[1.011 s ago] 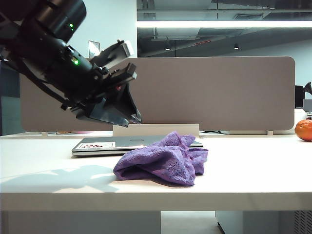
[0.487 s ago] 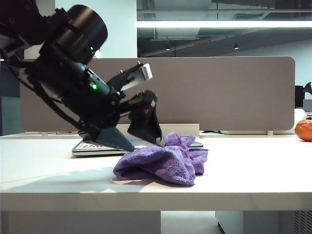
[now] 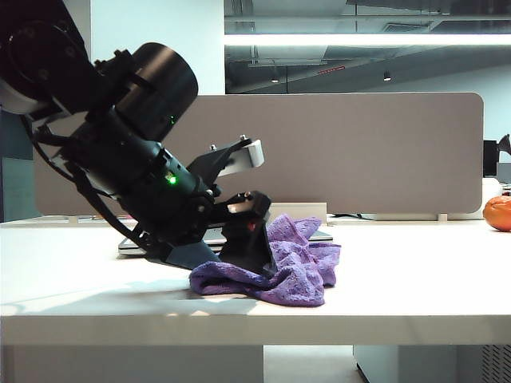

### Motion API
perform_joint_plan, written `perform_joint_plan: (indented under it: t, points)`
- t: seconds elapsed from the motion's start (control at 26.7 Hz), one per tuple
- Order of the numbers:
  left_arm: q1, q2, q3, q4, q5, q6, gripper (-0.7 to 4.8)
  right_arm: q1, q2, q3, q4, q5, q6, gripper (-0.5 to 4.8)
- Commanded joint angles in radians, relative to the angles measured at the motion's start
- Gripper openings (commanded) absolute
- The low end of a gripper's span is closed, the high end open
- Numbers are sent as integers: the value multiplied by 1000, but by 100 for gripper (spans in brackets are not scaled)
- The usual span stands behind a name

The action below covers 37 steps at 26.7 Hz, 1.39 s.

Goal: Pick up the purple rag and put it over the laptop.

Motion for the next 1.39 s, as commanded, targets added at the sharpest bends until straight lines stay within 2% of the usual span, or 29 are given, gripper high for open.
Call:
perform_joint_plan:
  t: [0.04,0.11,0.15,0.22,0.37,0.75,1.01,1.2,1.39]
  points:
    - [-10,17,1,-31,-24,1,289,0,-1,-4,16,2,0,22]
    - [-10,17,1,-30,-24,1,137,0,-1,-4,16,2,0,22]
    - [-10,17,1,-29,-24,1,91,0,-1,-4,16,2,0,22]
    - [-10,17,1,-26,-24,1,41,0,-1,-4,16,2,0,22]
    - [-10,17,1,-19,-24,1,-6,0,-1,-4,16,3,0,22]
    - [-9,-58,9,124,-26,2,-6,0,-1,-4,16,2,0,22]
    - [-7,-93,157,74,-58,80,-6,0,-1,-4,16,1,0,22]
    - [-4,-93,260,69,-179,148,-6,0,-1,-4,16,2,0,22]
    - [31,-93,338,67,-233,196,-6,0,-1,-4,15,2,0,22]
